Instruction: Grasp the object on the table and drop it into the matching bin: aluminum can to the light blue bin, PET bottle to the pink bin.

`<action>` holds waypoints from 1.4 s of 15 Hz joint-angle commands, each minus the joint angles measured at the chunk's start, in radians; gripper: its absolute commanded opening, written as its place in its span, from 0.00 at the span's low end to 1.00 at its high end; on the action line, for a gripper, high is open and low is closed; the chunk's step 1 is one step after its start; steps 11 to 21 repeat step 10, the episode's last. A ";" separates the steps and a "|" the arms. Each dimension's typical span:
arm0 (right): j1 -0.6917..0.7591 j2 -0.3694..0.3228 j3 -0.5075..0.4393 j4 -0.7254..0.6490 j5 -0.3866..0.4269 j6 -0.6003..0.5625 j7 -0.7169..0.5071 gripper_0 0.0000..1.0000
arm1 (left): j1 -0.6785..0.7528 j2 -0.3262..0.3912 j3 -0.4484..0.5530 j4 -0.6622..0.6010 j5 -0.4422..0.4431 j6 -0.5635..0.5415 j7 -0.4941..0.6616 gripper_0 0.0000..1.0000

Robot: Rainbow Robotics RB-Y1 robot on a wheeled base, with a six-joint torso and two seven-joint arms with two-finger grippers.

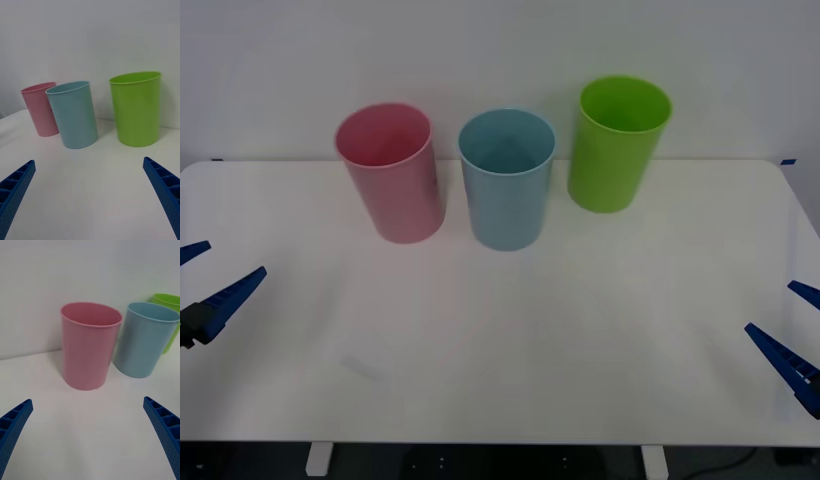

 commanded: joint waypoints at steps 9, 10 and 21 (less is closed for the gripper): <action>0.000 0.000 0.000 0.000 0.000 0.000 0.000 1.00 | 0.003 0.000 -0.017 0.032 0.000 0.034 -0.006 1.00; 0.000 0.000 0.000 0.000 0.000 0.000 0.000 1.00 | 0.003 0.000 -0.017 0.032 0.000 0.034 -0.006 1.00; 0.000 0.000 0.000 0.000 0.000 0.000 0.000 1.00 | 0.003 0.000 -0.017 0.032 0.000 0.034 -0.006 1.00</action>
